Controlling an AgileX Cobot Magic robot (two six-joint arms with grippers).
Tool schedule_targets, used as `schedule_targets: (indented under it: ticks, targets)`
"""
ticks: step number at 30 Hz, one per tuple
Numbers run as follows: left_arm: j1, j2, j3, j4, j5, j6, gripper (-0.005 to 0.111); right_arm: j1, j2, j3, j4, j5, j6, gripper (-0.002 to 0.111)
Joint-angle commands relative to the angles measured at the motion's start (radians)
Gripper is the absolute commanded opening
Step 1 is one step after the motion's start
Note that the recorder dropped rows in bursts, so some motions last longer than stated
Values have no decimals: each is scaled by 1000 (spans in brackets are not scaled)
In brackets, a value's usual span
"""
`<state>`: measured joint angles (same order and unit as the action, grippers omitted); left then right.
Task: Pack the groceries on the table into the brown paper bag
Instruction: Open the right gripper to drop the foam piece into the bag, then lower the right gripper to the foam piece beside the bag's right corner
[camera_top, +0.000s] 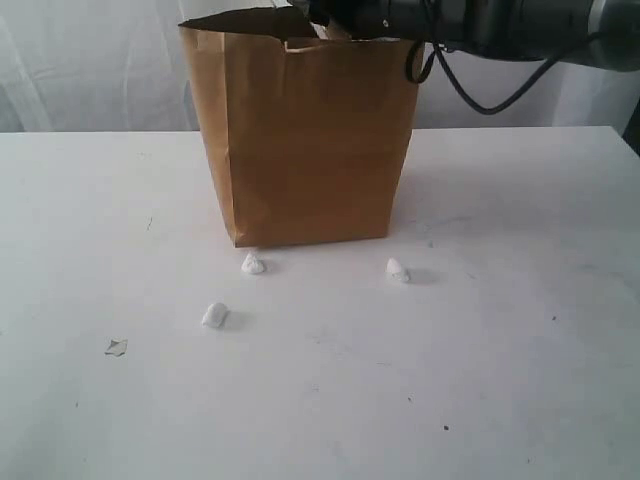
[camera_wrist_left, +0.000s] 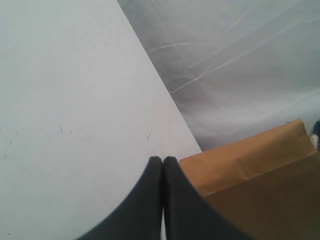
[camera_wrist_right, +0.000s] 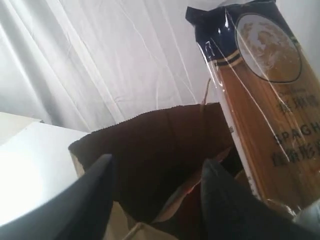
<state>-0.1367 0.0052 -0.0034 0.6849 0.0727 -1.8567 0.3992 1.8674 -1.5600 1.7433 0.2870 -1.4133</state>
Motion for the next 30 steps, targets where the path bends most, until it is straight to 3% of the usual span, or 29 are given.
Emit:
schedule_targets:
  ticks: [1,11,16,24,30]
  targets:
    - [-4,-5,3,7,3,0,0,-1,-42,-1,1,31,-1,50]
    - [-4,-5,3,7,3,0,0,-1,-94,1,-21,65,-1,50]
    - [-4,-5,3,7,3,0,0,-1,-118,3,-216,117,17,48]
    - [-4,-5,3,7,3,0,0,-1,-219,3,-956,146,454,40]
    - [-4,-5,3,7,3,0,0,-1,-323,3,-1536,406,815,33]
